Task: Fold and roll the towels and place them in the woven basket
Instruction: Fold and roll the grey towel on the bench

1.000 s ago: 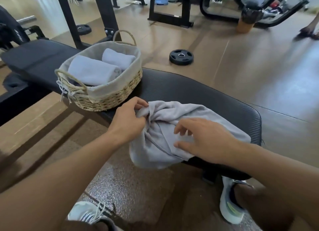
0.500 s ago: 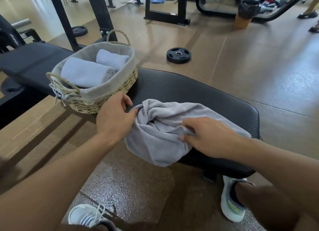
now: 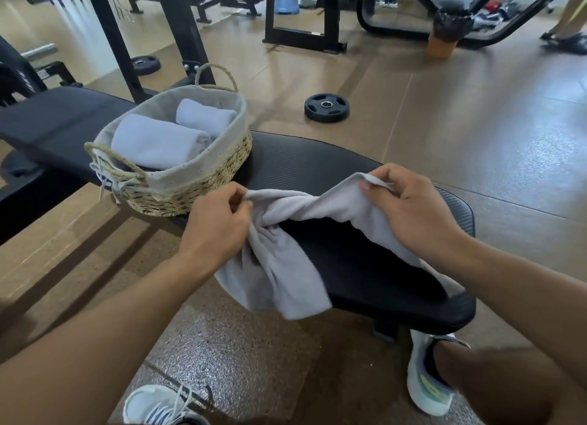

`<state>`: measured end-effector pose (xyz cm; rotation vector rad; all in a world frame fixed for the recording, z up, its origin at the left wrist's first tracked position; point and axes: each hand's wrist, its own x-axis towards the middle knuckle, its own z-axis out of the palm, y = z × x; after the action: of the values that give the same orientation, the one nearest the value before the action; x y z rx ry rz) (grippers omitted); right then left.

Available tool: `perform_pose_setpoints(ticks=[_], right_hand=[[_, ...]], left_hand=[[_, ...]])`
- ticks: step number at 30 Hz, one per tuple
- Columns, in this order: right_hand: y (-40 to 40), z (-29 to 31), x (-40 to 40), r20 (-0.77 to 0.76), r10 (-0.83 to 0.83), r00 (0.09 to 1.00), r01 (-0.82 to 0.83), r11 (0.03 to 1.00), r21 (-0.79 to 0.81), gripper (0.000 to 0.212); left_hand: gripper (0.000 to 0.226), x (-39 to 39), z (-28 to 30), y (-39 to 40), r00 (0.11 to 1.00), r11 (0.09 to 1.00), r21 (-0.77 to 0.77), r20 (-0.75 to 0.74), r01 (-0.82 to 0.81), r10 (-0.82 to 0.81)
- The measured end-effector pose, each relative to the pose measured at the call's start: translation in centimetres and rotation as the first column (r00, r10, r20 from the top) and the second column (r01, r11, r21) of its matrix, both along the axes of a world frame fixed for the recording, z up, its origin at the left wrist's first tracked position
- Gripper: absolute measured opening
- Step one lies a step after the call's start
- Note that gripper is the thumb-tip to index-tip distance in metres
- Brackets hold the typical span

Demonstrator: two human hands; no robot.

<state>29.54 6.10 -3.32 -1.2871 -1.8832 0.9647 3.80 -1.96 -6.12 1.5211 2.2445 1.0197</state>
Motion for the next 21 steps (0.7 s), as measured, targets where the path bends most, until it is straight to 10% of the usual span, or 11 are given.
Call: perform_pose_setpoints(ticks=[9, 21], right_hand=[[-0.3, 0.9, 0.0, -0.009, 0.141, 0.990, -0.141, 0.990, 0.005, 0.021], [-1.6, 1.5, -0.5, 0.258, 0.507, 0.822, -0.512, 0.857, -0.052, 0.015]], left_hand=[[0.014, 0.8, 2.0, 0.5, 0.942, 0.975, 0.215, 0.334, -0.060, -0.015], [0.015, 1.2, 2.2, 0.3, 0.956, 0.988, 0.154, 0.286, 0.023, -0.067]])
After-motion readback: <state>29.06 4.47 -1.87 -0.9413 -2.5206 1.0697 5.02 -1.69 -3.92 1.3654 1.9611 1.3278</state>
